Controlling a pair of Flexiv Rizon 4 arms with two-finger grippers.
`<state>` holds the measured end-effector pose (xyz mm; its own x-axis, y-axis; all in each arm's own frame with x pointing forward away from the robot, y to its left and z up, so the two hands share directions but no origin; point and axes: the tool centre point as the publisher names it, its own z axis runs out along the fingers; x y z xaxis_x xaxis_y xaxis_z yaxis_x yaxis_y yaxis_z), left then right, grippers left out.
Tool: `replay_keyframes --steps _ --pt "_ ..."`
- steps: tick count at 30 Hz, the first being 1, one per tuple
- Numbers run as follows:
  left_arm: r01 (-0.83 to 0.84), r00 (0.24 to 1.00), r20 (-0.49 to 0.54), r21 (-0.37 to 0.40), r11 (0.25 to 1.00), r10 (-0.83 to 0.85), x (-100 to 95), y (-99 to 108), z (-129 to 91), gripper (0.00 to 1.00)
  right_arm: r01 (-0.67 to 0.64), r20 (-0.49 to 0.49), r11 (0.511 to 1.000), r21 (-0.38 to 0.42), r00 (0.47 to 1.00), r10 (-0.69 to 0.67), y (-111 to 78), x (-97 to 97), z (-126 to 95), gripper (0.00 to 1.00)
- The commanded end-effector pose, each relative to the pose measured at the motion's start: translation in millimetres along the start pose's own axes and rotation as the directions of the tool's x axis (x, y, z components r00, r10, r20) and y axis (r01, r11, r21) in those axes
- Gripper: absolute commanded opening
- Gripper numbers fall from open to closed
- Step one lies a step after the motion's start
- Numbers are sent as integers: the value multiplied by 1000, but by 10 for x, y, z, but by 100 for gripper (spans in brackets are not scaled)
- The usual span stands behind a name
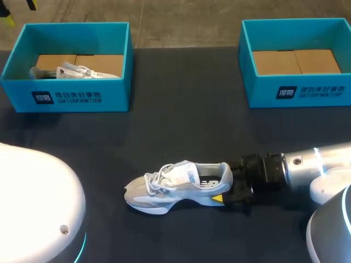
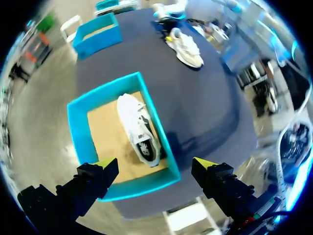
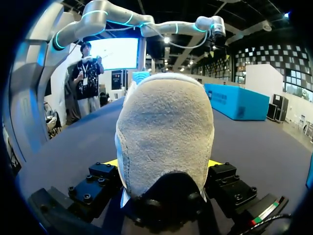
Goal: Take the shoe out of the shoebox, open the shoe tongue, remove and reinsert the insole, then place the shoe into the shoebox
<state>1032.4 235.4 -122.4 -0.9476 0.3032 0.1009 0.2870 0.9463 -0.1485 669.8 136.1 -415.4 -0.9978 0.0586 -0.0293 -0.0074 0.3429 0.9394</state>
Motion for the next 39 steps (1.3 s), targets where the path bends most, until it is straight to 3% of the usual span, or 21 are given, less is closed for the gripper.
replay_keyframes --steps 1,11,12,14,32,39 --pt "376 924 -54 -46 925 -378 -44 -41 -8 100 0 0 1000 5 1000 0 2 4 18 0" --pt "376 924 -54 -46 925 -378 -44 -41 -8 100 0 0 1000 5 1000 0 2 4 18 0" --pt "498 866 96 -75 864 -491 2 -226 266 100 0 0 1000 5 1000 0 2 4 18 0" --pt "483 875 96 -98 870 -475 21 -300 368 100 0 0 1000 5 1000 0 2 4 18 0" --pt "462 886 113 -119 879 -450 11 -303 377 100 0 0 1000 5 1000 0 2 4 18 0" --pt "624 780 156 -118 772 -607 175 -530 511 100 0 0 1000 5 1000 0 2 4 18 0"
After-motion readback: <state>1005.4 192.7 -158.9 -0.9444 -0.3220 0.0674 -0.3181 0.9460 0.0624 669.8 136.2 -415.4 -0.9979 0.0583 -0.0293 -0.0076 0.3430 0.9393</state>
